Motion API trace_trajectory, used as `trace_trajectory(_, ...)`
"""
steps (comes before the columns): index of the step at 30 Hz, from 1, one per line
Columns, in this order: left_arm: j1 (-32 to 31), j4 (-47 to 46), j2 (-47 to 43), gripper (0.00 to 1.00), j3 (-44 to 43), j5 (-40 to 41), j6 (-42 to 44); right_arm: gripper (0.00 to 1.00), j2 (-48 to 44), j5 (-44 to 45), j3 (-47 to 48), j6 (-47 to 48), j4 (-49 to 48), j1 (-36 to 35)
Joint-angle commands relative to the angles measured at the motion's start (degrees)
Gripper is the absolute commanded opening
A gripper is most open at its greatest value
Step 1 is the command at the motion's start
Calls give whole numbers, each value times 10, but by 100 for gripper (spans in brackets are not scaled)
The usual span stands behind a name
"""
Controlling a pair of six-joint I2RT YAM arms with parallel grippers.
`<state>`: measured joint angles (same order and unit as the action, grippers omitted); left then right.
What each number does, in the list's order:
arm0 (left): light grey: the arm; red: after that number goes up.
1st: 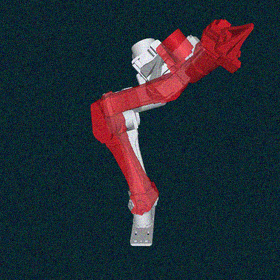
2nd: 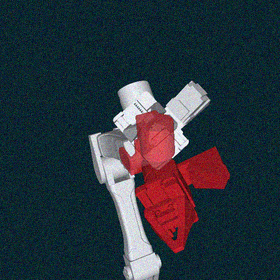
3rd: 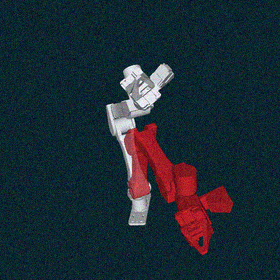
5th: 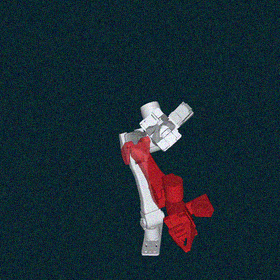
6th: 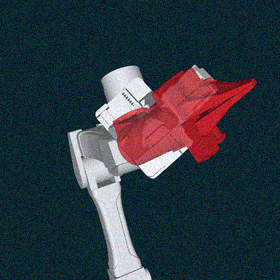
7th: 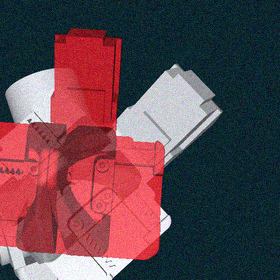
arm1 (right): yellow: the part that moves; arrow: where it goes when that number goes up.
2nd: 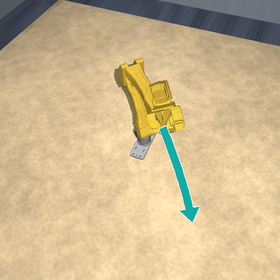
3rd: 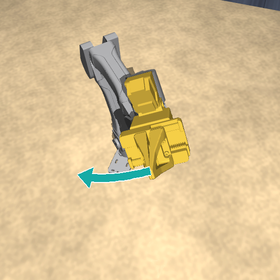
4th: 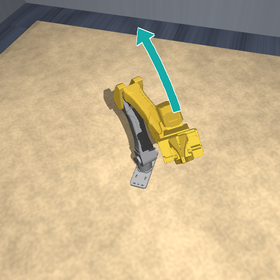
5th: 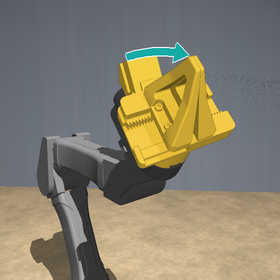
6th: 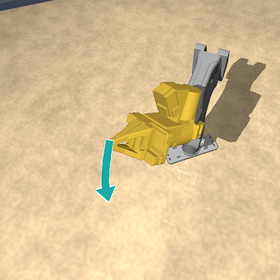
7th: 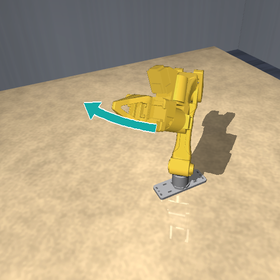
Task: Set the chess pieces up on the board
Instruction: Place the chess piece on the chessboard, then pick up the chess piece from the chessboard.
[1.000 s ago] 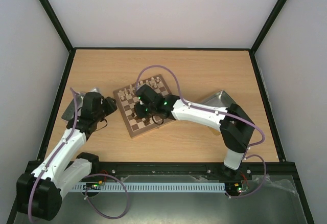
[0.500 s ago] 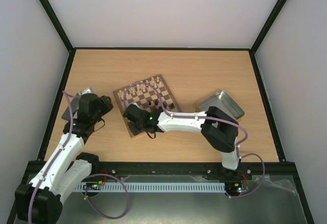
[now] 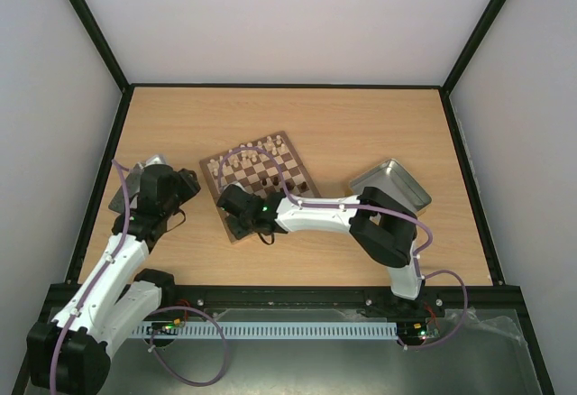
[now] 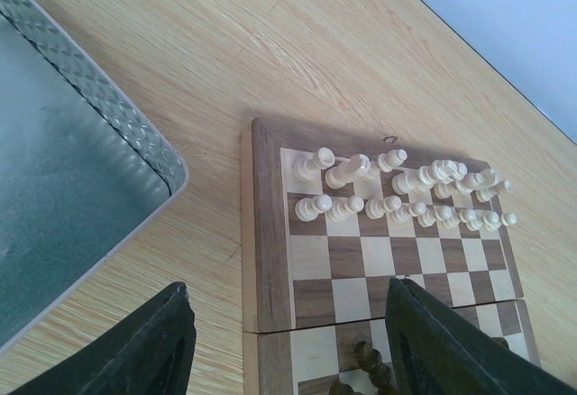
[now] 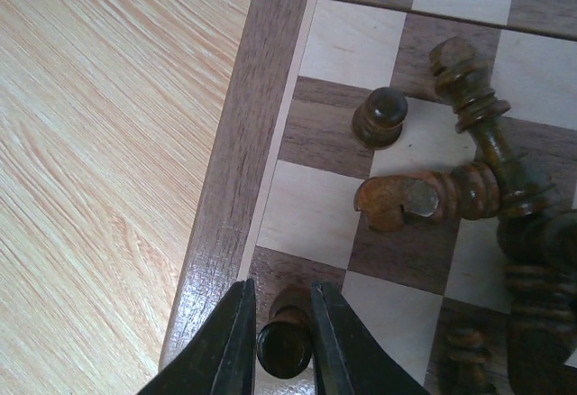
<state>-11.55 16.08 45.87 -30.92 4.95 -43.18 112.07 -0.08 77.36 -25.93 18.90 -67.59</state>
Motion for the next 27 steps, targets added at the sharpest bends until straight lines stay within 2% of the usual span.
trace_trajectory(1, 4, 0, 4, 60, 2, -3, -4, 18, 9, -11, 7, 0, -4, -3)
trace_trajectory(7, 4, 1, 2, 61, 1, -6, -3, 33, -13, -8, 7, -12, -14, -3)
trace_trajectory(11, 4, -1, 0, 62, -2, -12, 2, 34, -46, 14, -2, -28, -34, -3)
trace_trajectory(19, 4, -19, 2, 65, -13, -43, 33, 34, -130, 117, -51, -72, -40, 25)
trace_trajectory(24, 4, -33, 0, 66, -14, -58, 48, 34, -147, 105, -85, -86, -29, 82)
trace_trajectory(27, 4, -56, 2, 66, -4, -81, 62, 35, -135, 64, -86, -44, -23, 90)
